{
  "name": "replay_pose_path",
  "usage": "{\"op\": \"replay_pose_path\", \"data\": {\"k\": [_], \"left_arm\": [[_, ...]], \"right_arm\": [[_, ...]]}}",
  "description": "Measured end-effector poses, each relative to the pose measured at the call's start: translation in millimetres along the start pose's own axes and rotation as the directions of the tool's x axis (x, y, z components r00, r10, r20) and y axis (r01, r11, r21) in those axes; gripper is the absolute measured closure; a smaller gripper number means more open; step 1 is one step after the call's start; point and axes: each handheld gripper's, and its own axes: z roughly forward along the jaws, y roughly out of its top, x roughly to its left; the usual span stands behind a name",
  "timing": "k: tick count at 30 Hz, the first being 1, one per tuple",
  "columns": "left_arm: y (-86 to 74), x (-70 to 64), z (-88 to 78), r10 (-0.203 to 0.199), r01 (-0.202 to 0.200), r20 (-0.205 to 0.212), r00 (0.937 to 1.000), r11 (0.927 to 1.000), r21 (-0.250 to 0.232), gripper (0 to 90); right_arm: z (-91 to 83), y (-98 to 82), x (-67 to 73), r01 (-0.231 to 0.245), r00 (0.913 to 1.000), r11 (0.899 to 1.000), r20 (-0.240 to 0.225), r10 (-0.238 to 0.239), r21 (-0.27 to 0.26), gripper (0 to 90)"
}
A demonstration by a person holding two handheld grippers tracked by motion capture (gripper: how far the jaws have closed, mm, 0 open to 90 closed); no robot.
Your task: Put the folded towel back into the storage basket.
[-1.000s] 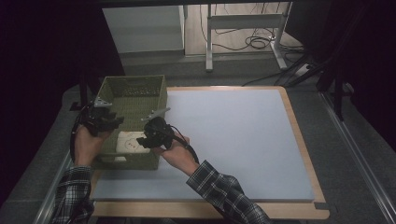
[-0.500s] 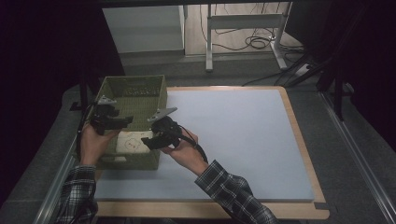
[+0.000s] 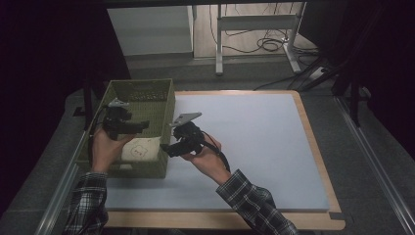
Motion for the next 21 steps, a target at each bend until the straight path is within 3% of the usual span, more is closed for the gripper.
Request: {"op": "replay_pose_path", "data": {"k": [8, 14, 21], "left_arm": [[7.8, -13.0, 4.3, 0.007, -0.007, 0.032, 0.9994, 1.0, 0.001, 15.6], [13.6, -24.3, 7.5, 0.025, -0.025, 0.052, 0.9983, 0.9997, -0.002, 11.5], [21.5, -38.2, 10.4, 0.047, -0.047, 0.074, 0.9961, 0.9989, -0.008, 6.7]], "right_arm": [[-14.2, -13.3, -13.3, 0.008, 0.9997, 1.0, 0.024, -0.008, 0.004, 21.8], [-22.8, -24.7, -22.4, -0.013, 0.9997, 1.0, 0.019, 0.013, 0.005, 19.1], [-32.9, -37.2, -30.7, 0.003, 0.9999, 1.0, 0.013, -0.003, 0.021, 15.4]]}}
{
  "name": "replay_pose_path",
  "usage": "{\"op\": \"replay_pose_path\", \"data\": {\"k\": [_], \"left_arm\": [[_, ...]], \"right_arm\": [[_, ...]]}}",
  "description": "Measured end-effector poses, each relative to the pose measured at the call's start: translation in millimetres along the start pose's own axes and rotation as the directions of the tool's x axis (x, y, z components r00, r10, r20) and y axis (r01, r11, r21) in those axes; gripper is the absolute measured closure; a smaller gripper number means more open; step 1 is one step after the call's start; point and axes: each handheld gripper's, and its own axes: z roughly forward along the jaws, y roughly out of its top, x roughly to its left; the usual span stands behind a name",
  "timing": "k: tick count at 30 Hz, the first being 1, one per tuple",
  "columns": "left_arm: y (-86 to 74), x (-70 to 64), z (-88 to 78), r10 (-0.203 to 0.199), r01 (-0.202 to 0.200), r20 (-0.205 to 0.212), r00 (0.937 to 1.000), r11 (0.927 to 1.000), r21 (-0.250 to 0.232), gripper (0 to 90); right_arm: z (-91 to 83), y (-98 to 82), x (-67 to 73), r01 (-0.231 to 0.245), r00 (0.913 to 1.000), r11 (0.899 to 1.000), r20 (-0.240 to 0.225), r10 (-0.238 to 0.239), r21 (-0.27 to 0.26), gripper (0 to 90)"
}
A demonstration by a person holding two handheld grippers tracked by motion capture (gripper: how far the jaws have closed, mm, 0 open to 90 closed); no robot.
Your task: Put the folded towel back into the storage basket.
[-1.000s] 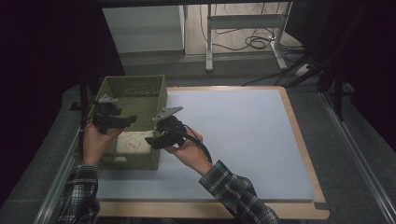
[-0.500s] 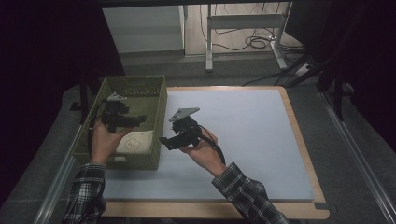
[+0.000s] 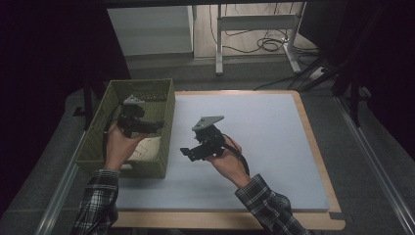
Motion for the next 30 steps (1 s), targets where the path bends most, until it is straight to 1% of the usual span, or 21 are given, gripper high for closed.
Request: {"op": "replay_pose_path", "data": {"k": [3, 8, 12, 17, 18, 23, 25, 30], "left_arm": [[4.8, -6.9, 2.0, 0.006, -0.006, 0.018, 0.9998, 1.0, -0.004, 5.1], [11.9, -18.5, 6.3, 0.025, -0.025, 0.03, 0.9992, 0.9997, -0.002, 2.9], [16.7, -28.4, 10.6, 0.039, -0.039, 0.047, 0.9982, 0.9993, -0.002, 2.1], [21.8, -41.9, 17.0, 0.059, -0.059, 0.057, 0.9966, 0.9983, -0.001, 1.4], [22.8, -44.3, 18.2, 0.066, -0.065, 0.06, 0.9961, 0.9978, -0.004, 1.4], [26.5, -58.3, 23.5, 0.075, -0.073, 0.083, 0.9937, 0.997, -0.025, 1.1], [27.9, -64.4, 26.3, 0.082, -0.08, 0.091, 0.9925, 0.9965, -0.024, 1.0], [30.5, -79.2, 35.1, 0.099, -0.095, 0.122, 0.9876, 0.9949, -0.034, 1.0]], "right_arm": [[-4.7, -4.3, -2.9, -0.012, 0.9999, 1.0, -0.005, 0.012, 0.002, 14.1], [-13.4, -11.1, -7.2, -0.017, 0.9999, 1.0, -0.004, 0.017, -0.002, 12.4], [-20.2, -16.4, -9.0, -0.013, 0.9999, 1.0, -0.004, 0.013, 0.004, 11.5], [-28.5, -25.7, -12.6, -0.003, 1.0, 1.0, 0.007, 0.003, 0.015, 10.8], [-29.7, -27.0, -13.3, -0.002, 1.0, 1.0, 0.009, 0.002, 0.018, 10.6], [-39.5, -36.7, -19.4, -0.008, 0.9997, 1.0, 0.022, 0.008, 0.022, 10.3], [-43.3, -39.9, -22.0, -0.008, 0.9996, 1.0, 0.026, 0.008, 0.022, 10.2], [-55.6, -50.0, -30.1, -0.011, 0.9993, 1.0, 0.037, 0.01, 0.027, 9.8]]}}
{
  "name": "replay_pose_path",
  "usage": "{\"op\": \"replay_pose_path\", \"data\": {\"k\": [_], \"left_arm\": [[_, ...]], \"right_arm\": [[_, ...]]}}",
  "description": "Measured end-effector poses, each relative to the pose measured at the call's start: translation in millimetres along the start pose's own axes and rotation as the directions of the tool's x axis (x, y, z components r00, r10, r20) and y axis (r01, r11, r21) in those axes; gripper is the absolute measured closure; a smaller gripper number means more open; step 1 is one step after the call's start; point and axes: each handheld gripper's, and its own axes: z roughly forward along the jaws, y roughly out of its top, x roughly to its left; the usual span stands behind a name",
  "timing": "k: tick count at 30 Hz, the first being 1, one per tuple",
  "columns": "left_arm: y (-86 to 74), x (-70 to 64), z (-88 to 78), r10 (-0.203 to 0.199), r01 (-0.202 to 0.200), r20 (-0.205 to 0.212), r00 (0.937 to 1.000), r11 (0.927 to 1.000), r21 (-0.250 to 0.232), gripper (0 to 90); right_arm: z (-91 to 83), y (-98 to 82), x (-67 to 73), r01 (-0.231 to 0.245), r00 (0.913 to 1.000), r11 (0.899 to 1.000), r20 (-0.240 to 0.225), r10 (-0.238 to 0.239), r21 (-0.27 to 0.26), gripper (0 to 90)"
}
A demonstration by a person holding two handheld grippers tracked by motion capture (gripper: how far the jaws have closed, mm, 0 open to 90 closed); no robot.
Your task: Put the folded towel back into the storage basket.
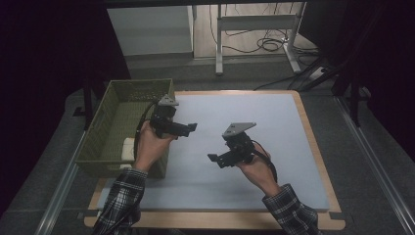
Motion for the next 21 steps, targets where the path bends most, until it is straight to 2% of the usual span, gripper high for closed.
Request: {"op": "replay_pose_path", "data": {"k": [13, 21], "left_arm": [[5.4, -36.1, 23.8, 0.052, -0.052, 0.049, 0.9974, 0.9987, -0.004, 0.9], [3.9, -51.3, 35.8, 0.062, -0.062, 0.08, 0.9948, 0.998, -0.009, 0.9]], "right_arm": [[-28.0, -30.4, -24.2, -0.038, 0.9987, 0.999, 0.036, 0.037, 0.014, 8.3], [-46.2, -44.0, -33.9, -0.054, 0.9967, 0.998, 0.062, 0.053, 0.016, 7.3]]}}
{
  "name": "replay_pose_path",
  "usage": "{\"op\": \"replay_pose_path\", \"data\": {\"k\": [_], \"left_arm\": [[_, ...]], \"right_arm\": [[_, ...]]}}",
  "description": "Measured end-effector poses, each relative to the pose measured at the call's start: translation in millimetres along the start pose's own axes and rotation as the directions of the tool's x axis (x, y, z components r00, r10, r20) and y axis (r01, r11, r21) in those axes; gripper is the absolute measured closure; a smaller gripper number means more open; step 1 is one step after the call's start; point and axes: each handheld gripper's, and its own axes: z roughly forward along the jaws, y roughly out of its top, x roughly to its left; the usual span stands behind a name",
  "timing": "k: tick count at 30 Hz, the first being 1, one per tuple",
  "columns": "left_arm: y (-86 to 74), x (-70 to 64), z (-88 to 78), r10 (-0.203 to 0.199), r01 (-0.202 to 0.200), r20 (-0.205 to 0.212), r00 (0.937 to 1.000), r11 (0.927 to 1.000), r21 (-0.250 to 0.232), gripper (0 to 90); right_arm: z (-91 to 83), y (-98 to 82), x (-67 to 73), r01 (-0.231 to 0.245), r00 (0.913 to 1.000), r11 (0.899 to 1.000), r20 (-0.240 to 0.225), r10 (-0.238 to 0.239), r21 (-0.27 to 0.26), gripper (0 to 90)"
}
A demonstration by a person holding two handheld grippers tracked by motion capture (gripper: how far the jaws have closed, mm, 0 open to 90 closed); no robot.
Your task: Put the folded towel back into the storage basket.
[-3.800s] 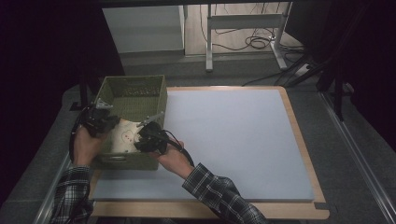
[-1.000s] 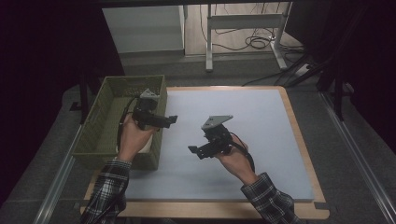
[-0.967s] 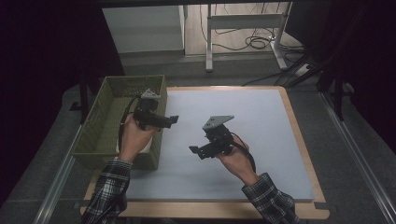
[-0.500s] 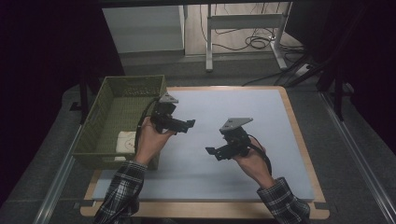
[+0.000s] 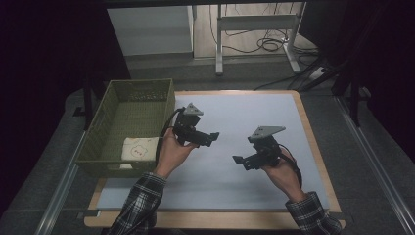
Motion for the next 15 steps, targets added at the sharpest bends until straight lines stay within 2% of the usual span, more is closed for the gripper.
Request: {"op": "replay_pose_path", "data": {"k": [8, 15], "left_arm": [[-3.8, -14.9, 6.9, 0.02, -0.019, 0.024, 0.9995, 0.9998, -0.008, 1.0], [-16.4, -26.1, 12.0, 0.028, -0.027, 0.04, 0.9988, 0.9996, -0.01, 1.0]], "right_arm": [[-13.7, -12.3, -9.7, -0.009, 0.9997, 1.0, 0.024, 0.009, 0.001, 7.1], [-26.2, -23.0, -15.8, -0.017, 0.999, 1.0, 0.04, 0.017, -0.003, 6.8]]}}
